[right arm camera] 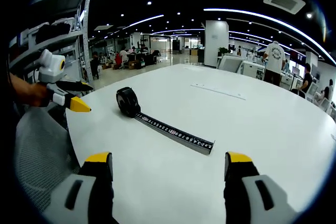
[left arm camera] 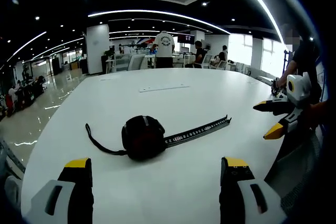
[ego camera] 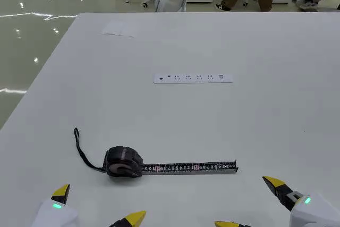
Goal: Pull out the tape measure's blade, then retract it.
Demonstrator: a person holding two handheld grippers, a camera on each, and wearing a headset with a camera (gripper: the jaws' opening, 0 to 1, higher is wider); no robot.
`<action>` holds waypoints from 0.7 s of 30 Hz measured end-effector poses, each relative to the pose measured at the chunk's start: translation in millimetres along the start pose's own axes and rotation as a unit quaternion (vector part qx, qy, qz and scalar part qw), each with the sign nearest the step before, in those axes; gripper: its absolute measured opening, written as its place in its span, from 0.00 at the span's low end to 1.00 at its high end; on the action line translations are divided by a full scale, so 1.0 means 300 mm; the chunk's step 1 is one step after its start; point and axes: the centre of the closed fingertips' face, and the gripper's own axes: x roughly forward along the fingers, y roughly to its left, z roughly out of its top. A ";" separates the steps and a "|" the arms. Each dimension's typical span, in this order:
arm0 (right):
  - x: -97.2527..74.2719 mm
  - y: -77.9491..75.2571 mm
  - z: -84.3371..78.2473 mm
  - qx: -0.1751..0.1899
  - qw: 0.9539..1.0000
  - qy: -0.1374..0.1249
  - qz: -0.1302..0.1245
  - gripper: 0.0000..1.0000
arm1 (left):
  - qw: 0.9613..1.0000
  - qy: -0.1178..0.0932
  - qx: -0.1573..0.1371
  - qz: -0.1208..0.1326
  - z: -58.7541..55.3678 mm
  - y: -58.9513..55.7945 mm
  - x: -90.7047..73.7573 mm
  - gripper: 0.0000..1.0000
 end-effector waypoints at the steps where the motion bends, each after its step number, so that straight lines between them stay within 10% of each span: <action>1: 0.002 0.000 0.001 -0.003 1.000 -0.001 0.007 0.90 | 1.000 0.000 -0.001 0.000 -0.003 -0.002 0.004 0.99; 21: 0.048 -0.070 -0.026 -0.110 0.983 0.024 0.144 0.70 | 1.000 0.002 -0.011 0.021 0.010 -0.007 0.131 0.99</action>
